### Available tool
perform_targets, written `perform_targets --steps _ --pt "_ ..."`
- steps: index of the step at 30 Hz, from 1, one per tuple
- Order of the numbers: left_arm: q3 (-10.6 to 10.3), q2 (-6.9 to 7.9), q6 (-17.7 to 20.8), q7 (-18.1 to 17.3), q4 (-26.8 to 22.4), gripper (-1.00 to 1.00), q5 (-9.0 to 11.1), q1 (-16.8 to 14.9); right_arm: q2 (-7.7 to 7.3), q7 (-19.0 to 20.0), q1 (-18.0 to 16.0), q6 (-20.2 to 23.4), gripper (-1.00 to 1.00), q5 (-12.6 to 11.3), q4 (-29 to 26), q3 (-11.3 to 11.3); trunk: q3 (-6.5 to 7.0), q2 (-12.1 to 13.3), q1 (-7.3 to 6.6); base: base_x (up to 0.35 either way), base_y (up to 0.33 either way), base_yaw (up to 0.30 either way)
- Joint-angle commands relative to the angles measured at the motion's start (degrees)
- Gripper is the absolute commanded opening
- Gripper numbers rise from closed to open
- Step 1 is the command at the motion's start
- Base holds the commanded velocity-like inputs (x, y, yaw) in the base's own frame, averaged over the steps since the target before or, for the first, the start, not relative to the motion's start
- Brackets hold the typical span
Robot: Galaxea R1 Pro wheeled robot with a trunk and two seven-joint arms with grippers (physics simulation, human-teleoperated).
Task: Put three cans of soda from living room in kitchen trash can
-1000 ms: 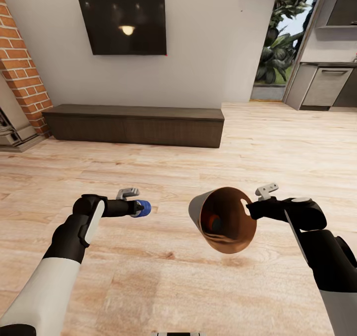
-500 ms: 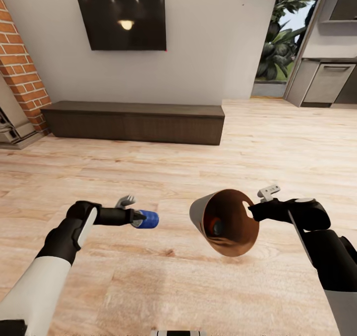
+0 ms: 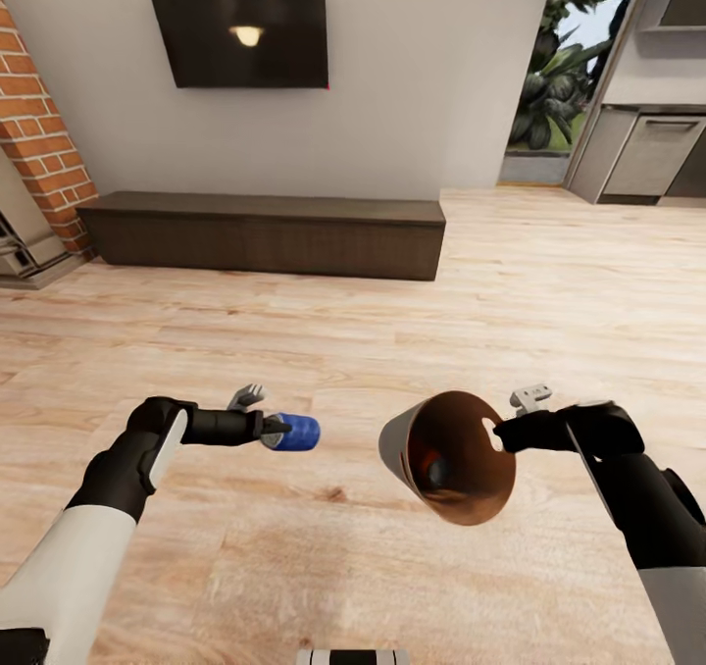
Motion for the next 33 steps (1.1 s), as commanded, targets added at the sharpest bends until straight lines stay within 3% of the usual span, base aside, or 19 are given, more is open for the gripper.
perform_targets --steps 1,4,7,10,14,18,23,26,28,33 --pt "0.0 0.40 0.0 -1.0 -0.2 -1.00 -0.1 -0.2 0.00 0.3 -0.2 0.2 -1.00 -1.3 1.0 0.0 -0.03 0.0 -0.01 0.000 0.000 0.000" --pt "0.0 1.26 0.0 -2.8 -0.3 -1.00 -0.1 -0.4 0.00 0.6 -0.6 0.2 -1.00 -1.3 2.0 0.1 -0.12 0.0 -0.01 0.000 0.000 0.000" --pt "-0.1 3.04 0.0 -7.8 0.1 -1.00 -0.1 -2.3 -0.09 2.6 -1.6 0.2 -1.00 -1.2 3.6 0.3 -0.15 0.0 -0.01 0.000 0.000 0.000" --pt "-0.9 4.96 0.0 -18.6 0.1 -1.00 -0.2 -4.2 -1.05 6.4 -4.4 0.2 -1.00 -1.1 7.6 0.6 -0.16 0.0 -0.01 0.000 0.000 0.000" --pt "-1.5 5.55 0.0 -27.0 -0.3 -1.00 -0.3 -4.9 -1.48 8.0 -7.1 0.2 -1.00 -0.2 10.9 0.8 -0.16 0.0 -0.01 0.000 0.000 0.000" --pt "-1.6 5.35 0.0 -29.3 -0.5 -1.00 -0.3 -5.0 -1.27 8.4 -8.5 0.2 -1.00 1.1 12.8 0.9 -0.17 0.0 -0.01 0.000 0.000 0.000" --pt "-2.1 4.70 0.0 -30.2 -2.1 -1.00 -0.2 -5.1 -1.03 8.6 -12.2 0.2 -1.00 1.8 20.3 1.2 -0.17 0.0 -0.01 0.000 0.000 0.000" --pt "-4.5 2.76 0.0 -30.2 -2.3 -1.00 -0.4 -5.1 -0.87 8.6 -15.3 0.2 -1.00 3.6 28.3 4.5 -0.17 0.0 -0.01 0.000 0.000 0.000" --pt "-7.0 1.38 0.0 -30.0 -2.2 -1.00 -0.6 -5.1 -0.37 8.6 -18.5 0.2 -1.00 6.3 35.2 6.8 -0.17 0.0 -0.01 0.000 0.000 0.000" --pt "-9.4 -0.25 0.0 -27.4 -1.8 -1.00 -0.8 -5.1 1.97 8.6 -20.8 0.2 -1.00 10.5 40.5 8.1 -0.17 0.0 -0.01 0.000 0.000 0.000"
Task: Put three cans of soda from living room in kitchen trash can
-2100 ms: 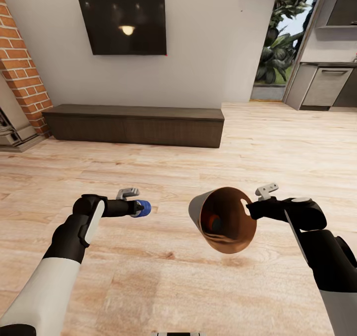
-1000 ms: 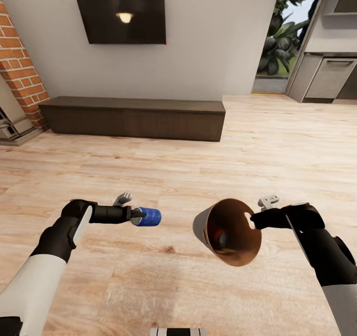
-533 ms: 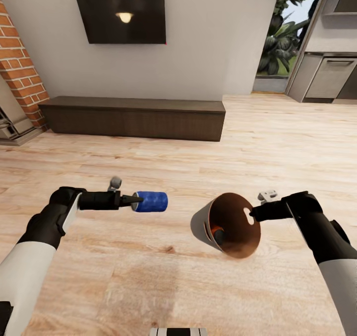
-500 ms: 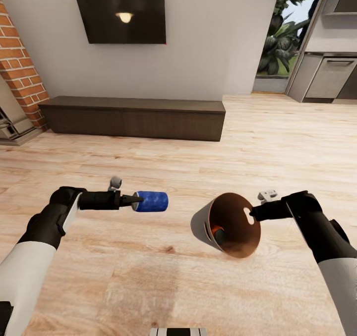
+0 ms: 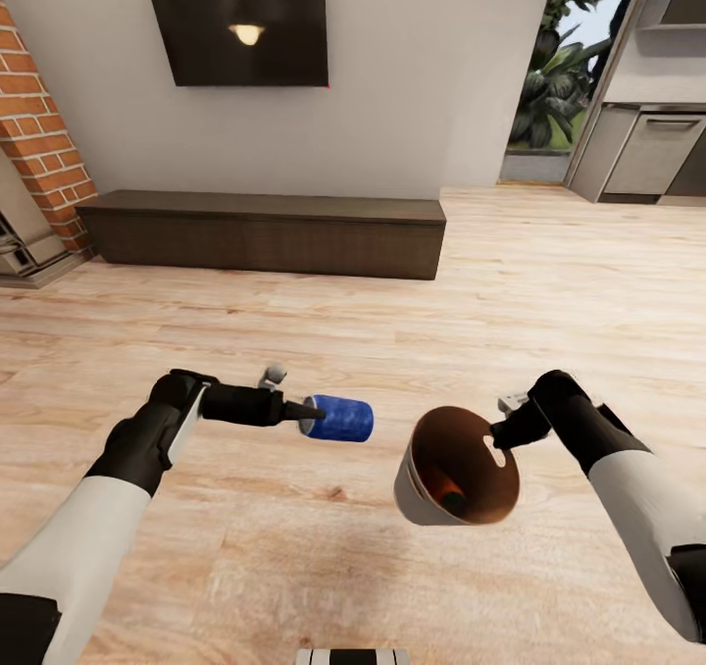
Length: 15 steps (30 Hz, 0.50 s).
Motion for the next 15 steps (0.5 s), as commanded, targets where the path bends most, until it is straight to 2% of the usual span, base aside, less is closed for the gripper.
perform_targets --steps 1,2,3,6,12,15 --pt "-0.2 -0.53 0.0 0.9 0.1 -1.00 0.0 0.0 0.70 0.2 -0.3 0.5 -1.00 -0.2 0.6 0.0 0.01 0.0 -0.01 0.000 0.000 0.000" --pt "-0.3 -0.82 0.0 1.2 0.1 -1.00 0.0 0.0 0.99 0.2 -0.3 0.5 -1.00 0.2 0.7 0.1 0.01 0.0 -0.01 0.000 0.000 0.000" --pt "-0.6 -2.56 0.0 2.2 0.2 -1.00 0.0 -0.1 2.00 0.2 -0.6 0.5 -1.00 1.4 1.3 0.2 0.01 0.0 -0.01 0.000 0.000 0.000" --pt "-1.2 -4.13 0.0 2.7 0.5 -1.00 -0.4 -1.3 2.70 0.2 -0.6 0.5 -1.00 1.8 1.4 0.2 0.01 0.0 -0.01 0.000 0.000 0.000" --pt "-4.8 -6.89 0.0 3.7 1.5 -1.00 -1.3 -4.9 4.09 0.2 -0.6 0.5 -1.00 2.0 1.5 0.3 0.01 0.0 -0.01 0.000 0.000 0.000" --pt "-5.5 -7.53 0.0 3.9 1.7 -1.00 -1.4 -5.6 4.77 0.2 -0.7 0.5 -1.00 2.1 1.6 0.4 0.01 0.0 -0.01 0.000 0.000 0.000"
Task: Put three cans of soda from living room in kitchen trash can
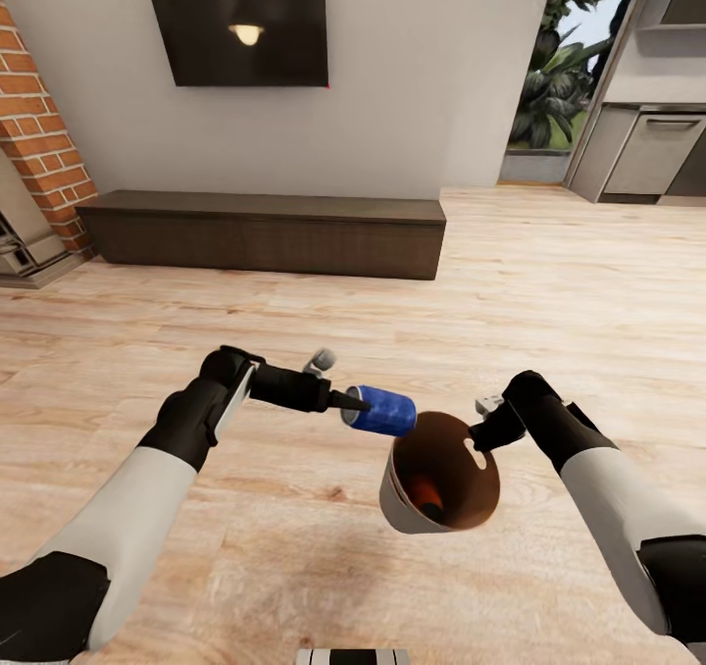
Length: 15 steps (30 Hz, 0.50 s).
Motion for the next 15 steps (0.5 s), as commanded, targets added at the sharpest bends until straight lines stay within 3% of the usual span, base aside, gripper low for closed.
perform_targets --steps 1,4,6,8,10,12,15 --pt "-0.2 -0.16 0.0 0.0 0.1 -1.00 0.0 -0.2 0.64 0.2 0.0 0.7 -1.00 -1.6 0.0 0.0 0.01 0.0 -0.01 0.000 0.000 0.000" --pt "-0.5 -0.38 0.0 0.1 0.2 -1.00 -0.1 -0.4 2.86 -0.1 0.0 0.7 -1.00 -1.1 0.0 0.3 0.01 0.0 -0.01 0.000 0.000 0.000" --pt "-0.6 -0.41 0.0 0.1 0.3 -1.00 -0.3 -0.4 4.27 -0.2 0.0 0.7 -1.00 0.4 0.0 0.4 0.01 0.0 -0.01 0.000 0.000 0.000" --pt "-0.7 -0.47 0.0 0.2 0.4 -1.00 -1.3 -0.5 5.99 -0.2 0.0 0.7 -1.00 3.1 0.0 0.4 0.01 0.0 -0.01 0.000 0.000 0.000" --pt "-0.7 -0.50 0.0 0.3 0.4 -1.00 -3.2 -0.5 6.86 -0.3 0.0 0.7 -1.00 4.2 0.0 0.4 0.01 0.0 -0.01 0.000 0.000 0.000" --pt "-0.6 -0.54 0.0 0.3 0.4 -1.00 -5.9 -0.5 7.39 -0.3 0.0 0.7 -1.00 4.8 0.0 0.4 0.01 0.0 -0.01 0.000 0.000 0.000" --pt "-0.5 -1.70 0.0 0.7 0.5 -1.00 -13.5 -0.5 8.81 -0.3 -0.1 0.7 -1.00 5.3 0.0 0.4 0.01 0.0 -0.01 0.000 0.000 0.000"
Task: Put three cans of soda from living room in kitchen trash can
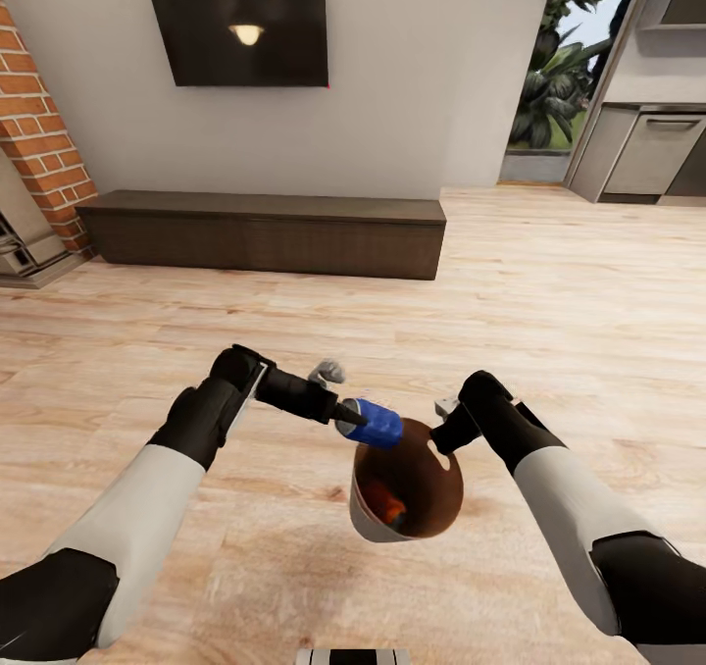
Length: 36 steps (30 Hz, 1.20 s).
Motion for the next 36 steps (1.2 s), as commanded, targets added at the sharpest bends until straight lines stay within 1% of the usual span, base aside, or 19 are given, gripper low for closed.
perform_targets --steps 1,2,3,4,5,6,7,9,10,11,13,19,21,22,23,25,26,29,36 --pt "0.1 -0.50 0.1 0.2 0.5 -1.00 -3.3 0.0 0.22 0.2 0.0 0.3 -1.00 -0.7 0.0 -0.1 0.01 0.0 -0.01 0.000 0.000 0.000" --pt "0.1 -0.88 0.1 0.4 1.4 -1.00 -6.8 0.0 0.35 0.2 0.0 0.3 -1.00 -0.7 0.0 -0.1 0.01 0.0 -0.01 0.000 0.000 0.000" --pt "0.2 -1.31 0.1 0.5 2.2 -1.00 -9.5 0.0 0.45 0.2 0.0 0.3 -1.00 -0.7 0.0 -0.1 0.01 0.0 -0.01 0.000 0.000 0.000" --pt "0.2 -1.61 0.1 0.5 2.4 -1.00 -10.6 0.0 0.51 0.2 0.0 0.3 -1.00 -0.7 0.0 -0.1 0.01 0.0 -0.01 0.000 0.000 0.000" --pt "0.2 -2.59 0.1 0.6 3.0 -1.00 -12.7 0.0 0.84 0.2 0.0 0.3 -1.00 -0.6 0.0 -0.1 0.01 0.0 -0.01 0.000 0.000 0.000" --pt "0.2 -2.93 0.1 0.6 3.2 -1.00 -13.3 0.0 1.01 0.2 0.0 0.3 -1.00 -0.6 0.0 -0.1 0.01 0.0 -0.01 0.000 0.000 0.000" --pt "0.2 -3.72 0.1 0.7 3.4 -1.00 -14.4 -0.1 1.33 0.2 0.0 0.3 -1.00 -0.6 0.0 0.0 0.01 0.0 -0.01 0.000 0.000 0.000" --pt "0.3 -5.27 0.1 0.7 3.7 -1.00 -17.6 -0.1 1.72 0.2 0.0 0.3 -1.00 -0.6 0.0 0.0 0.01 0.0 -0.01 0.000 0.000 0.000" --pt "0.3 -5.53 0.1 0.7 3.8 -1.00 -18.4 -0.1 1.77 0.2 0.0 0.3 -1.00 -0.6 0.0 0.0 0.01 0.0 -0.01 0.000 0.000 0.000" --pt "0.3 -5.91 0.1 0.7 4.1 -1.00 -19.9 -0.1 1.85 0.2 0.0 0.3 -1.00 -0.6 0.0 0.0 0.01 0.0 -0.01 0.000 0.000 0.000" --pt "0.3 -6.31 0.1 0.7 4.4 -1.00 -21.5 -0.1 1.95 0.2 0.0 0.3 -1.00 -0.5 0.0 0.0 0.01 0.0 -0.01 0.000 0.000 0.000" --pt "0.2 -6.80 0.1 0.8 4.6 -1.00 -22.4 -0.1 2.69 0.2 -0.1 0.3 -1.00 -0.5 0.0 0.0 0.01 0.0 -0.01 0.000 0.000 0.000" --pt "-0.1 -6.83 0.1 0.8 4.7 -1.00 -22.7 -0.1 2.94 0.2 -0.2 0.3 -1.00 0.3 0.0 0.0 0.01 0.0 -0.01 0.000 0.000 0.000" --pt "-0.5 -6.84 0.1 0.8 4.8 -1.00 -22.7 -0.1 3.05 0.2 -0.2 0.3 -1.00 0.6 0.0 0.0 0.01 0.0 -0.01 0.000 0.000 0.000" --pt "-1.9 -6.84 0.1 0.7 5.3 -1.00 -22.7 -0.1 3.27 0.2 -0.3 0.3 -1.00 1.1 0.0 -0.1 0.01 0.0 -0.01 0.000 0.000 0.000" --pt "-3.2 -6.88 0.1 0.7 5.7 -1.00 -22.8 -0.1 3.56 0.2 -0.3 0.3 -1.00 1.4 0.0 -0.1 0.01 0.0 -0.01 0.000 0.000 0.000" --pt "-4.6 -6.97 0.1 0.7 6.2 -1.00 -22.8 -0.1 4.16 0.2 -0.3 0.3 -1.00 1.7 0.0 -0.2 0.01 0.0 -0.01 0.000 0.000 0.000" --pt "-5.2 -7.01 0.1 0.7 6.4 -1.00 -22.8 0.0 4.58 0.2 -0.3 0.3 -1.00 2.0 0.0 -0.2 0.01 0.0 -0.01 0.000 0.000 0.000" --pt "-5.7 -7.03 0.1 0.8 6.7 -1.00 -22.8 0.0 4.95 0.2 -0.4 0.3 -1.00 2.3 -0.1 -0.2 0.01 0.0 -0.01 0.000 0.000 0.000"
